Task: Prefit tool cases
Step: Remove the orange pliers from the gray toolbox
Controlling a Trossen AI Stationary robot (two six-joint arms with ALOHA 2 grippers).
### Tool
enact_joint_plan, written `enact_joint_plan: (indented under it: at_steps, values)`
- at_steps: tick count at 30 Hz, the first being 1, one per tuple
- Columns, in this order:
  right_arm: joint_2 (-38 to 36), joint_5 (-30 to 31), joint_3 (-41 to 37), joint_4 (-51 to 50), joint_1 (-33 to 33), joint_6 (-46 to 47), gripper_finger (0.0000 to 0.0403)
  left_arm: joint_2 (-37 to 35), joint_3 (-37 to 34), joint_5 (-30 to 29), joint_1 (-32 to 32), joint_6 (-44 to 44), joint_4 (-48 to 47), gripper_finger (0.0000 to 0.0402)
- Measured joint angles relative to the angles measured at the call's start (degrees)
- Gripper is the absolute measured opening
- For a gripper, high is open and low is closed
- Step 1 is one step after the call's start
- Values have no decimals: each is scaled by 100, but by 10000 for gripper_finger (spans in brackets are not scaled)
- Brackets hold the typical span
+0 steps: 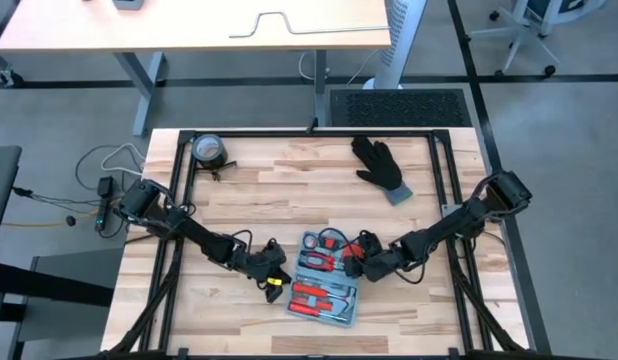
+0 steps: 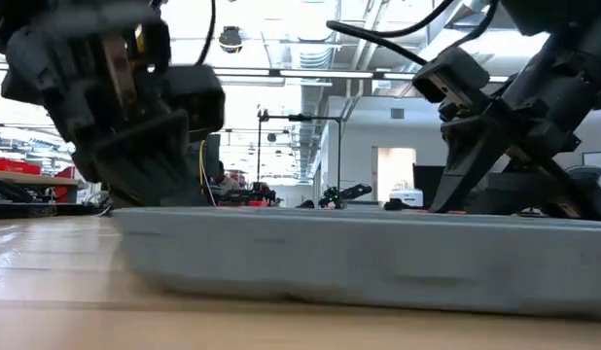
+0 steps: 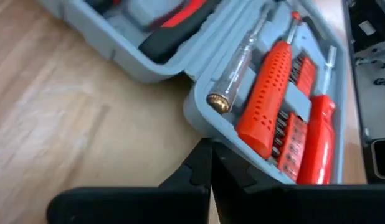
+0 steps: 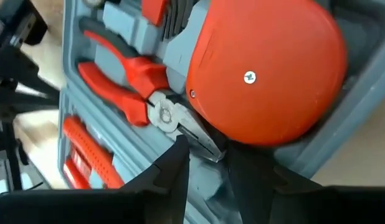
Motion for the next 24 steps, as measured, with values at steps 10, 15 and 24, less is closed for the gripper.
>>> enact_joint_plan:
  at_steps: [10, 15, 24]
  values:
    - [31, 23, -628, 1682, -309, -322, 119, 585, 1170, 818, 20, 704, -739, 0]
    - [33, -112, -860, 2239, -214, -331, 119, 412, 1175, 826, 98, 777, -1287, 0]
    - [33, -629, -885, 2427, -283, -831, 119, 354, 1167, 465, 153, 762, -1470, 0]
